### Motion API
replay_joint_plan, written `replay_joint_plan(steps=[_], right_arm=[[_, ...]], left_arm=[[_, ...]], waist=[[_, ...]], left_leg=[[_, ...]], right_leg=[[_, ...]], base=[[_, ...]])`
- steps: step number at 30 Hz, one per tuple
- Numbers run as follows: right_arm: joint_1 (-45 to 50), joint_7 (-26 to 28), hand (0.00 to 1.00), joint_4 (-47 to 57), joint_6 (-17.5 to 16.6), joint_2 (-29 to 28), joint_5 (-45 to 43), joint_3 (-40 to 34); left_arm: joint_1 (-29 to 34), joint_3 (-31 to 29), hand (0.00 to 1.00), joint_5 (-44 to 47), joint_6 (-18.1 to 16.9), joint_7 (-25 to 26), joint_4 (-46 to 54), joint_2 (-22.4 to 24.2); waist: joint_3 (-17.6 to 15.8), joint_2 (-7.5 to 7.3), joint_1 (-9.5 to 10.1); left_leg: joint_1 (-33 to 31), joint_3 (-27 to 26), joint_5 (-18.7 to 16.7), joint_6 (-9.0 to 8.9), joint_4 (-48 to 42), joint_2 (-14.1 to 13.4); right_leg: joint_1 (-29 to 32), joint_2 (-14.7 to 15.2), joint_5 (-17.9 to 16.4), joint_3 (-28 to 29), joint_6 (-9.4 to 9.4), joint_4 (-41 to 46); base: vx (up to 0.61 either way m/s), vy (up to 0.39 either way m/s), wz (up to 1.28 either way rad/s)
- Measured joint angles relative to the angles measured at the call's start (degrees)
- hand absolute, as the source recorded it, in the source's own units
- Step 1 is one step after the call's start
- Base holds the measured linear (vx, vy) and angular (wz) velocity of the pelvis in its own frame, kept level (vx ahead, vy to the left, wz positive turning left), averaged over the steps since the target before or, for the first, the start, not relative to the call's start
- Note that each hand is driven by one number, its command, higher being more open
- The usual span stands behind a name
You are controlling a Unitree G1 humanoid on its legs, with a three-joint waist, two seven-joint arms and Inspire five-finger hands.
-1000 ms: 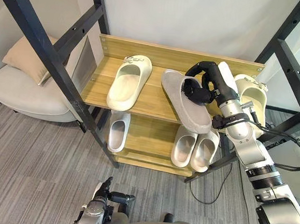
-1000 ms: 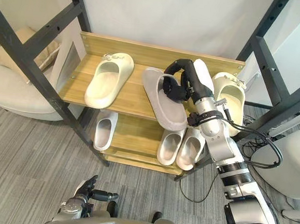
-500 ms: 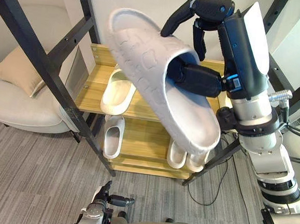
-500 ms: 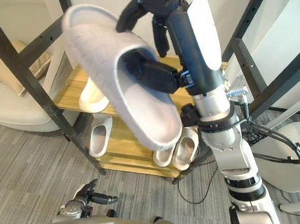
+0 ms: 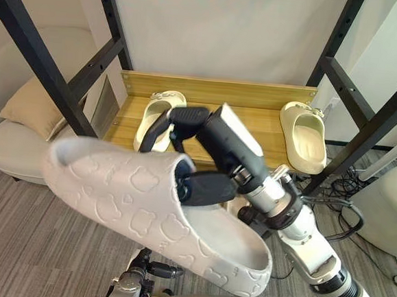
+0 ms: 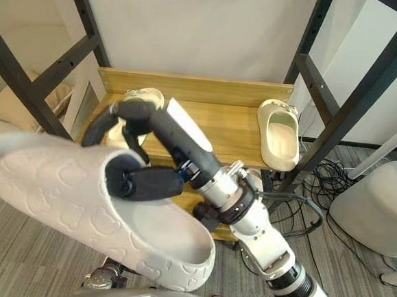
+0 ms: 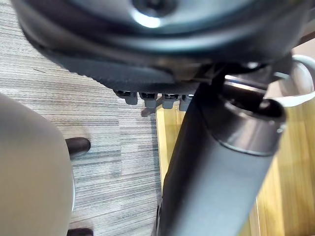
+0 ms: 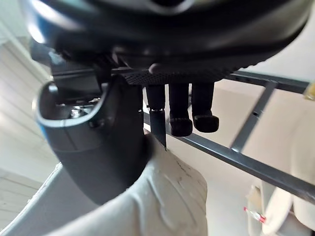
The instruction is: Organize the slippers on the shoe rack
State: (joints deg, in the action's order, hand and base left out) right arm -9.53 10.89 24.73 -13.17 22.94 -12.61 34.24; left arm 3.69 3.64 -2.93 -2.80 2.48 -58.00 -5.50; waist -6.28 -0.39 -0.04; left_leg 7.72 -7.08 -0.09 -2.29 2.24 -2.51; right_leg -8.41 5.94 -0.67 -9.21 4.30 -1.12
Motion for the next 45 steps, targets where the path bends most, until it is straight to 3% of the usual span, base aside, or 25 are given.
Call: replay_joint_plan(steps=[4,7,8,9,13,17,22,24,26,28,29,33,45], right_arm=[[0.19,1.66,0.0,-4.24,1.36,0.77,-0.96,5.51],[-2.19,1.98,0.0,-6.76,1.64,2.44,0.58,8.27],[-5.11,2.15,0.0,-8.56,1.67,3.44,3.9,10.18],[-6.16,2.3,0.0,-9.23,1.72,4.2,5.55,10.81],[-6.41,2.22,0.0,-10.57,3.06,6.01,13.01,12.17],[-6.44,0.23,0.0,-10.6,3.1,6.65,18.95,11.44],[-6.59,-3.56,0.0,-10.65,3.19,6.43,26.3,5.17],[-7.21,-6.19,0.0,-11.2,3.46,6.72,28.71,0.56],[-8.61,-8.74,0.0,-11.9,3.76,6.26,30.02,-3.57],[-10.58,-10.66,0.0,-11.93,3.79,5.53,30.78,-6.15],[-11.51,-12.9,0.0,-11.99,4.17,5.01,31.55,-9.2],[-12.75,-15.08,0.0,-11.99,4.63,3.14,34.01,-11.45],[-16.22,-22.37,0.0,-11.93,7.09,-1.14,38.3,-19.57]], left_arm=[[-1.92,1.67,1.0,-0.04,-0.95,0.05,-0.87,-0.42],[-5.27,1.84,1.0,0.15,-1.43,0.21,-0.84,-0.44],[-7.59,1.88,1.0,0.3,-2.44,0.64,-0.6,-0.7],[-9.27,1.79,1.0,0.92,-2.73,0.75,-0.6,-0.7],[-11.6,0.76,1.0,4.97,-3.49,1.07,2.34,-1.12],[-12.15,-1.73,1.0,7.43,-4.39,1.3,5.94,-1.34],[-14.94,-3.39,1.0,8.17,-4.73,1.0,9.25,-2.76],[-13.58,-3.46,1.0,8.64,-5.47,-1.01,13.06,-2.45],[-12.78,-4.64,1.0,7.94,-5.68,-0.92,14.23,-3.15],[-13.2,-6.58,1.0,8.01,-5.74,1.04,13.23,-3.66],[-14.84,-7.91,1.0,9.0,-6.64,1.85,13.92,-3.8],[-16.72,-9.43,1.0,8.98,-6.79,2.48,14.55,-3.82],[-16.27,-9.78,1.0,7.89,-6.38,3.28,17.79,-2.89]], waist=[[-2.51,0.53,0.42],[-7.07,1.44,1.58],[-9.66,1.59,2.21],[-11.48,1.93,2.68],[-15.66,2.28,3.25],[-17.57,2.02,3.4],[-18.92,1.92,4.24],[-19.15,2.99,5.23],[-19.38,3.14,5.47],[-20.32,1.56,4.92],[-21.25,-0.09,5.38],[-21.79,-1.5,5.42],[-21.78,-1.7,6.26]], left_leg=[[-5.99,1.11,-3.23,0.16,-8.79,-0.61],[-14.63,2.78,-7.27,0.23,-20.84,-1.61],[-21.42,3.89,-9.55,0.03,-28.24,-1.95],[-24.55,4.74,-10.91,-0.13,-32.19,-2.2],[-33.86,7.19,-12.85,-0.91,-40.39,-2.53],[-41.36,8.32,-13.9,-1.7,-46.25,-2.49],[-52.33,11.02,-16.1,-1.99,-55.84,-2.29],[-56.23,11.45,-17.15,-1.99,-59.24,-2.56],[-59.07,11.83,-17.43,-1.86,-60.98,-2.44],[-61.48,12.33,-17.63,-1.94,-62.55,-2.47],[-64.2,13.26,-17.95,-2.47,-64.89,-2.53],[-67.19,13.9,-18.41,-2.58,-67.71,-2.33],[-69.2,13.99,-18.6,-2.48,-68.75,-2.01]], right_leg=[[4.61,0.52,-2.51,-0.41,-0.25,6.99],[12.25,1.17,-6.83,-1.14,-0.61,18.41],[19.06,2.08,-10.15,-1.39,-0.98,27.0],[21.78,2.33,-11.72,-1.74,-1.21,30.94],[30.0,3.28,-14.94,-3.24,-2.3,39.65],[37.54,4.32,-17.42,-3.63,-3.02,46.91],[47.53,5.84,-21.26,-5.25,-3.83,57.75],[50.94,6.64,-22.17,-6.37,-4.1,60.91],[53.67,7.02,-23.0,-6.42,-4.1,62.92],[55.92,7.17,-23.48,-6.57,-4.28,64.7],[58.17,7.41,-24.25,-7.09,-4.8,66.94],[60.54,8.15,-25.27,-7.45,-5.22,69.82],[62.58,9.02,-26.32,-7.6,-5.29,71.76]], base=[[-0.06,-0.016,0.11],[-0.26,-0.021,0.23],[-0.26,-0.048,0.26],[-0.27,-0.077,0.26],[-0.23,-0.058,0.24],[-0.11,-0.042,0.1],[-0.06,-0.06,0.13],[-0.06,0.003,-0.05],[-0.08,0.018,0.03],[-0.09,-0.003,0.05],[-0.1,-0.01,0.07],[-0.06,0.007,0.08],[-0.01,0.004,0.02]])
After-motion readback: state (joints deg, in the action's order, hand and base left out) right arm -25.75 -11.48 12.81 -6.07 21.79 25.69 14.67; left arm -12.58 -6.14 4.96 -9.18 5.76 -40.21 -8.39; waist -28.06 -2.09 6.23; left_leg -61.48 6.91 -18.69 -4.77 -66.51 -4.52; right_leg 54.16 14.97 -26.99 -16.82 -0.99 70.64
